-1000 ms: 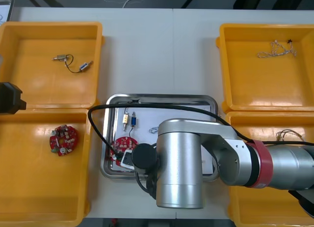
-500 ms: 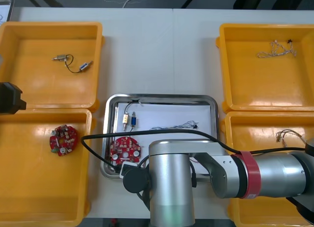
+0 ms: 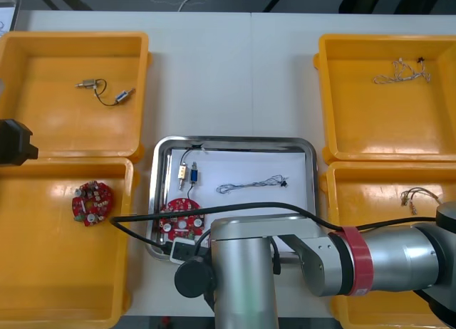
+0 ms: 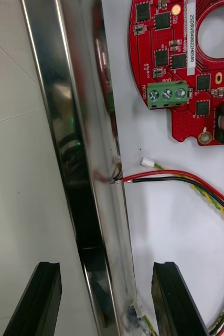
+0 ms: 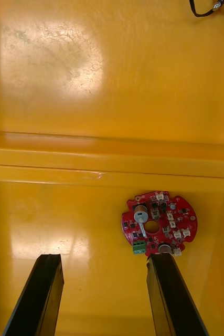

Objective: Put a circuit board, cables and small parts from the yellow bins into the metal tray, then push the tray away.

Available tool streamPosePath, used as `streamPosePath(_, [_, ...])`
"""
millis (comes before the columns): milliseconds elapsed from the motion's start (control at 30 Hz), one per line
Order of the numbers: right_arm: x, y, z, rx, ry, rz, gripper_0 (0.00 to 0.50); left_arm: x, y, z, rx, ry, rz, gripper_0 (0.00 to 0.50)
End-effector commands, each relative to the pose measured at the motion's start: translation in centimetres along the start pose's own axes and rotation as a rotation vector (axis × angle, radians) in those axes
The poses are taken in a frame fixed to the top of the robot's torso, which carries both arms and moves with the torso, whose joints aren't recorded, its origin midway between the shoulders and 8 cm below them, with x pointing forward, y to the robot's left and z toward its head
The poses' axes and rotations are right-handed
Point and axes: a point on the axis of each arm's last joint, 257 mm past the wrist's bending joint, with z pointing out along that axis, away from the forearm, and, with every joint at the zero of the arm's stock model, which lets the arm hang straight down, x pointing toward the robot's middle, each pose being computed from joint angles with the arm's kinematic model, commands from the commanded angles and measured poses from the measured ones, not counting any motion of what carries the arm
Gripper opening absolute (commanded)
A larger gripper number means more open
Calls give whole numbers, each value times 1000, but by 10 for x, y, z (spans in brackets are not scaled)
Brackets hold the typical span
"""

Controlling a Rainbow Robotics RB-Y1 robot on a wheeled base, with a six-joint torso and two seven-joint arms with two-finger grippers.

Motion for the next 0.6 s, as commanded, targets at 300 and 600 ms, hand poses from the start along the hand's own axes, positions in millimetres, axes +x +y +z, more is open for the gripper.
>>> streamPosePath(300, [-23,3,-7,26,-54,-115,0,-4,18,-14,-50,-28,74,472])
streamPosePath(600, [-29,-21,-11,85,-71,-136,0,-4,18,-14,-50,-28,74,470])
